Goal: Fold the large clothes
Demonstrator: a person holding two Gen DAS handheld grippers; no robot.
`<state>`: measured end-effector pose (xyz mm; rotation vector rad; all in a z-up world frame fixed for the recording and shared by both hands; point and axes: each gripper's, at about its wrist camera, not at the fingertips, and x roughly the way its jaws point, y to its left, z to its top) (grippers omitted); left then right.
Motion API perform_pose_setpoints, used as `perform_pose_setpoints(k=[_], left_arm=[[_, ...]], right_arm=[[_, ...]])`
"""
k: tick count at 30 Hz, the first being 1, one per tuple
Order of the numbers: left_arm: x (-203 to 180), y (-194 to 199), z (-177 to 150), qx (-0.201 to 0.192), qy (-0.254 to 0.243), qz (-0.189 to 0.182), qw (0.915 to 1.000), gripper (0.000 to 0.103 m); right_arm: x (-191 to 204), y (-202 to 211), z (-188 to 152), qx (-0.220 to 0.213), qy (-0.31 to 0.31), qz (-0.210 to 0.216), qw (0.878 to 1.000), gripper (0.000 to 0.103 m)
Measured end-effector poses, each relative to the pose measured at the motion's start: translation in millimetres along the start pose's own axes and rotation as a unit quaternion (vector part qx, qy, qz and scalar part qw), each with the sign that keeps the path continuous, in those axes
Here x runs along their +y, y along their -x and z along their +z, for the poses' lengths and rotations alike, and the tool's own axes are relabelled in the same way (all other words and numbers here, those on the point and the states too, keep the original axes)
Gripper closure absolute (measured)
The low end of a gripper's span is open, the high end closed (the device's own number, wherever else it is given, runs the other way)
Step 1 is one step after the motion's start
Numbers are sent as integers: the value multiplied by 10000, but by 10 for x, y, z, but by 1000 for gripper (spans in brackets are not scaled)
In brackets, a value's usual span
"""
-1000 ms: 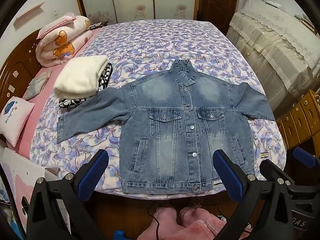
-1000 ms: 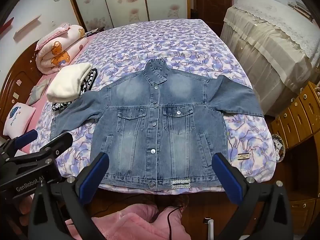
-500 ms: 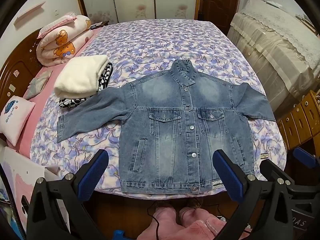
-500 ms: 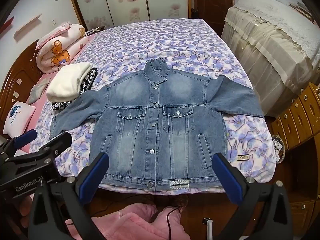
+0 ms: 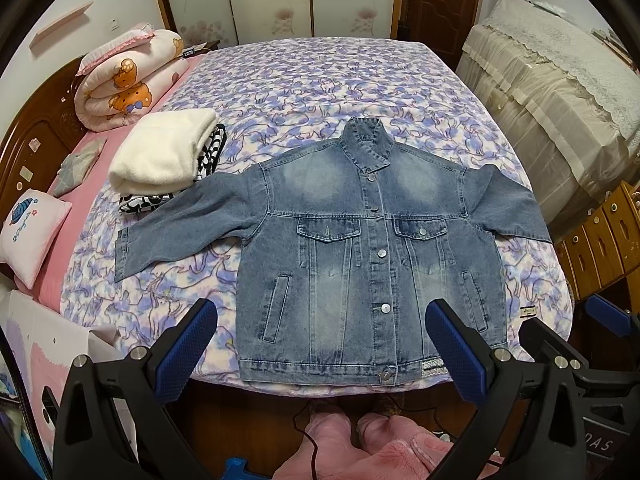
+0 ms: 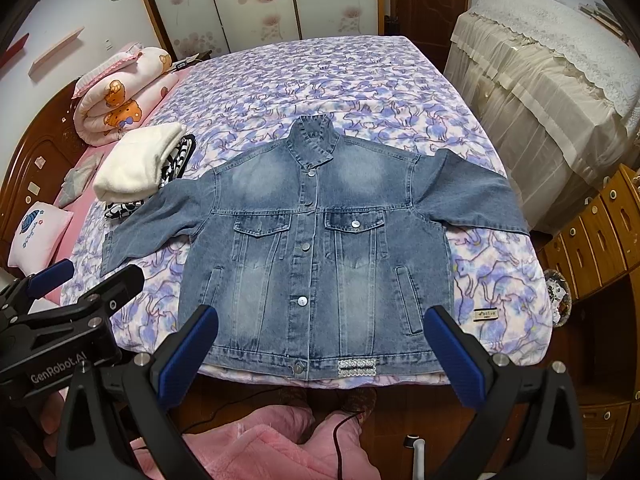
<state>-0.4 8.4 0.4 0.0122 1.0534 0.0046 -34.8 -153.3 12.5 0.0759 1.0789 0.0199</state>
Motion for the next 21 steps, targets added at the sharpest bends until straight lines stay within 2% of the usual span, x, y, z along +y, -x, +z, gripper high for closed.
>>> perform_pose_setpoints(k=[9,21], left_arm=[[58,43,-48,-21,29,40,10000,0],[-249,84,-65,-37,210,263,9994,0]], right_arm=[[-56,-7,15,-3,12,27,10000,0],[-72,56,66,-57,141,100,9998,0]])
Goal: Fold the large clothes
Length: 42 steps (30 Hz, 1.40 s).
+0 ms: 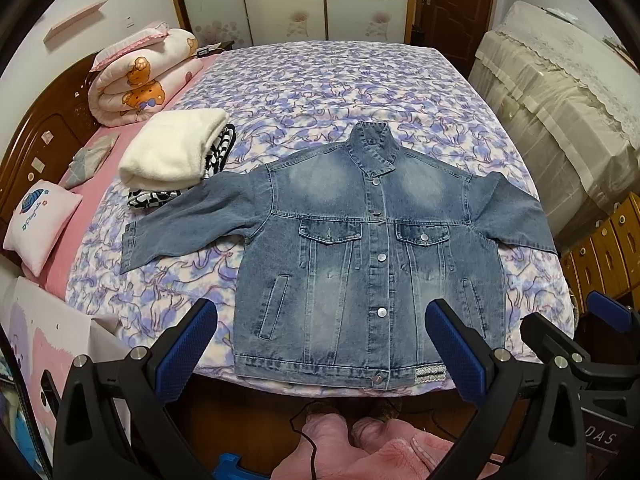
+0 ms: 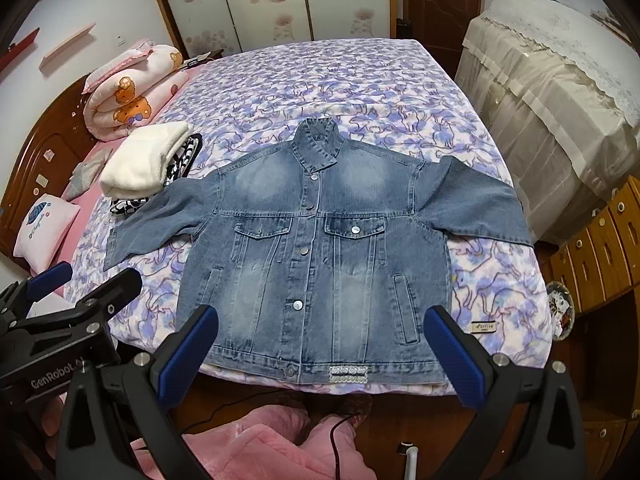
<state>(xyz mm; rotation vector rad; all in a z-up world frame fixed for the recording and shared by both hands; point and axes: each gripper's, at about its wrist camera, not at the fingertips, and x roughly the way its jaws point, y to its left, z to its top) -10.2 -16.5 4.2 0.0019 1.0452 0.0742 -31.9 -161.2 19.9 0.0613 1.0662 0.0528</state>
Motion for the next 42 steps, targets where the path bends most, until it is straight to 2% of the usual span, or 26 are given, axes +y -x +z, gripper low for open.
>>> perform_pose_setpoints(k=[2,16,24,29,35,42], left_arm=[[-50,10,-16,-5,32,52,10000,0],[-263,24,-220,225,314,264,9989,0],[-269,-12,-325,383,607,399,9966,0],[-86,-29,-273,339,936,384,9943,0],[213,-171,-140,346,1210,176,9919,1],[939,-692,103,738,1798,-223,9807,0]], right_arm=[[-140,-70,21,13,42,66,10000,0],[-376,-130,11,218,260,389,9987,0],[-404,-182,16,250,485,570,9969,0],[-329,-182,97,115,691,674,9953,0],[-154,-258,209,73,834,685,9941,0],[210,-515,375,140,967,422,9943,0]])
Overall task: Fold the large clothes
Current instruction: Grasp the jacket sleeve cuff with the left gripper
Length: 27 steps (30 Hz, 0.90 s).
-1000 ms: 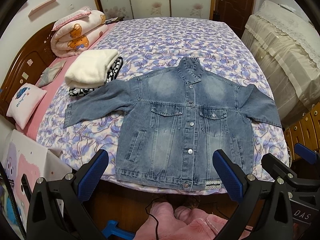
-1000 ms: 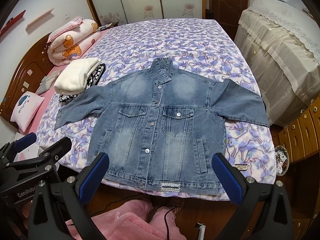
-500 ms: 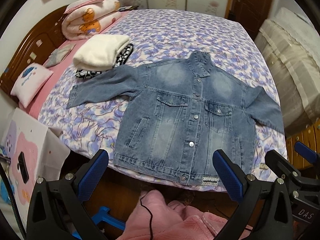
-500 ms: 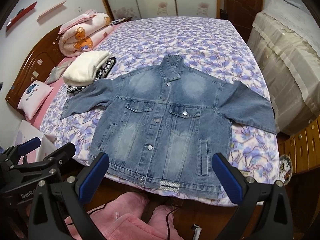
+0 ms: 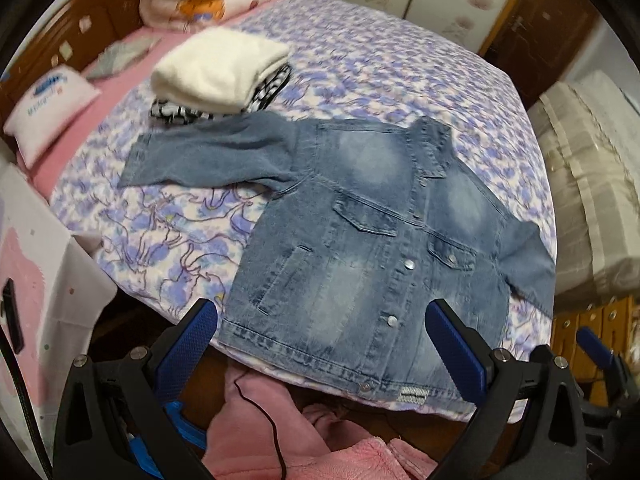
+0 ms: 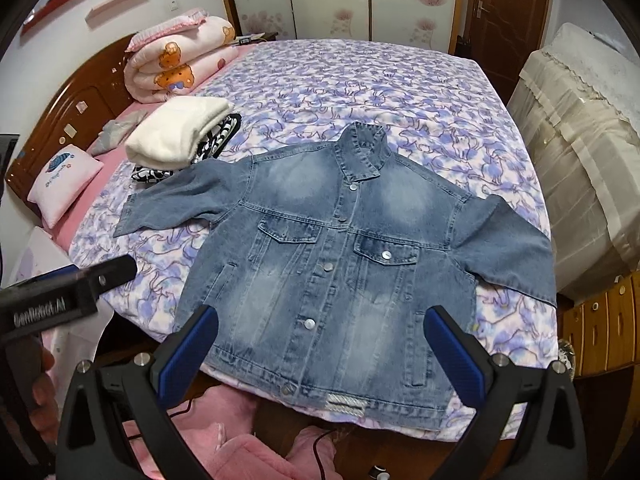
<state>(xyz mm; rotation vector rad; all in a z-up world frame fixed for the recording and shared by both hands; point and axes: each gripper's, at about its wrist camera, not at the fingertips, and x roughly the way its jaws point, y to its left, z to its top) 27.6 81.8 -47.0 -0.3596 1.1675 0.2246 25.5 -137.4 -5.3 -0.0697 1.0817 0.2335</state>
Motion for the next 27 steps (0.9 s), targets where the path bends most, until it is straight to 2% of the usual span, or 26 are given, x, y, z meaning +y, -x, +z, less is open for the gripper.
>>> perform_pose_setpoints(k=[3,8,15,19,22,27], left_arm=[[396,-267,261,428,335,-136,9984,0],[1089,-721,666,1173,757,-391,9894,1],[2180,-1402,1104,1796,1250,-408,9749,1],[2771,-1779,1276,1758,1707,-461,9684,1],[3223,-2072,1375,1541,2184,-454,9626,1],[3871,-2540,1459,1131,2981,-367,9471,1]], right_arm=[[198,-176,169,23,-114,-104,9999,0],[741,-607,478,306,-233,-289,9988,0],[1631,-1189,827,830,-125,-488,9953,0],[2093,-1425,965,1095,279,-557,9920,0],[2386,-1546,1070,1214,616,-575,9890,0],[2707,-1753,1181,1541,1034,-669,9803,0]])
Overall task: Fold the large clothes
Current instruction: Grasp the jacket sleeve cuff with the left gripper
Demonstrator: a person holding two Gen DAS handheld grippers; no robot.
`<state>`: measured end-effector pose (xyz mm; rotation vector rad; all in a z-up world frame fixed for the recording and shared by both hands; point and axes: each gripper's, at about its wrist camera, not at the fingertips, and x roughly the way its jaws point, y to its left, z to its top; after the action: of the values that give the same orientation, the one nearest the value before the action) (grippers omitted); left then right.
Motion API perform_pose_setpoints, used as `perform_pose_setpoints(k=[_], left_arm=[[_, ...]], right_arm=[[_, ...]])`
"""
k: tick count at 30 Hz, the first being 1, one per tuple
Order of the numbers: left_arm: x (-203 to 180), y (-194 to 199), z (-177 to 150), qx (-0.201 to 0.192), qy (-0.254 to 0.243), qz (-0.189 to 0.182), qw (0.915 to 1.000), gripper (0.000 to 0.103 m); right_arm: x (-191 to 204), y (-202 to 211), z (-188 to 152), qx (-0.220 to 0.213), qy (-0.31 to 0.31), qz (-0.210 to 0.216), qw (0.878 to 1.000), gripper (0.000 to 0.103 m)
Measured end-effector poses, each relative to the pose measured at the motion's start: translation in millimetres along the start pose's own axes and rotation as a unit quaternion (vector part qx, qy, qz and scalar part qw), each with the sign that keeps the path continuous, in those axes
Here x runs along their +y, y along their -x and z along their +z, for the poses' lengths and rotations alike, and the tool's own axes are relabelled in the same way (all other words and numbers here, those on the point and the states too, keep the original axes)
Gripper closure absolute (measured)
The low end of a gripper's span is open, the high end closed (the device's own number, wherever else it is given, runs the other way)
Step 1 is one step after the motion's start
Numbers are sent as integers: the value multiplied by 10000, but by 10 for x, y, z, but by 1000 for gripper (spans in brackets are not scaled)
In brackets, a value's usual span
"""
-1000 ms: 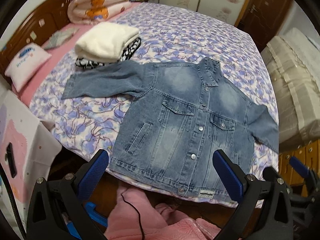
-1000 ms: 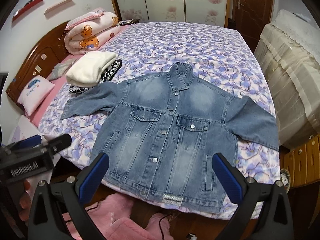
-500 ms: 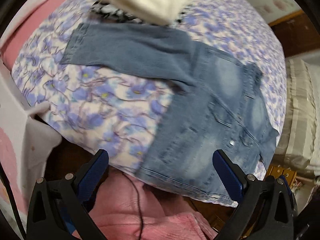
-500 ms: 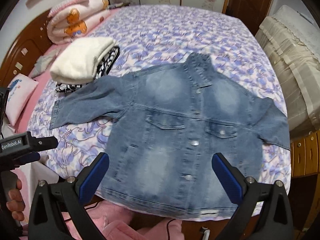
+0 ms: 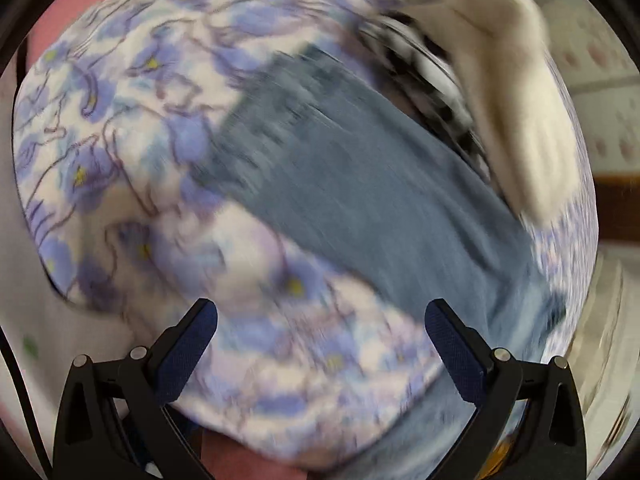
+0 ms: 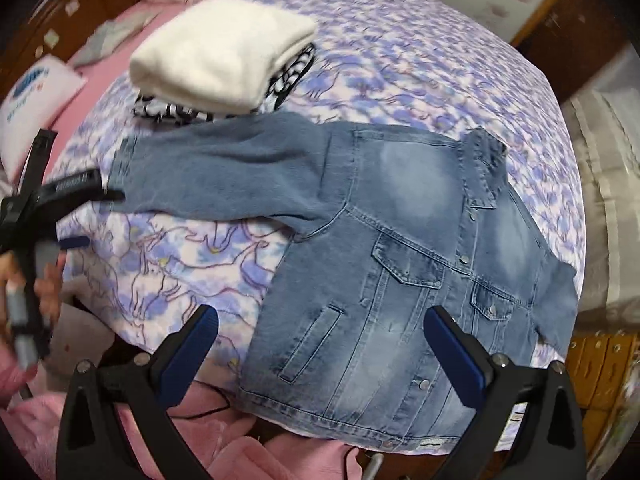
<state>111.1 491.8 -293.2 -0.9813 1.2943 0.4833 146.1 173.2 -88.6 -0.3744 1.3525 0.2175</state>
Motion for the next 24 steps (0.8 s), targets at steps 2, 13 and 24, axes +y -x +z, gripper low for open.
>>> perform_pose_setpoints(k=[2,13,24], left_arm=[[136,-141,158,-119,184,37,9998,1],[559,-813,763,-210,1117,-43,9935,22],[496,-779,908,-303,996,151,9945,76]], right_arm=[[68,-60,62,167,78,-1,9998,0],[210,-426,106,1016,31,-120,9948,0],[249,-425,23,1057,-42,-105,9943,0]])
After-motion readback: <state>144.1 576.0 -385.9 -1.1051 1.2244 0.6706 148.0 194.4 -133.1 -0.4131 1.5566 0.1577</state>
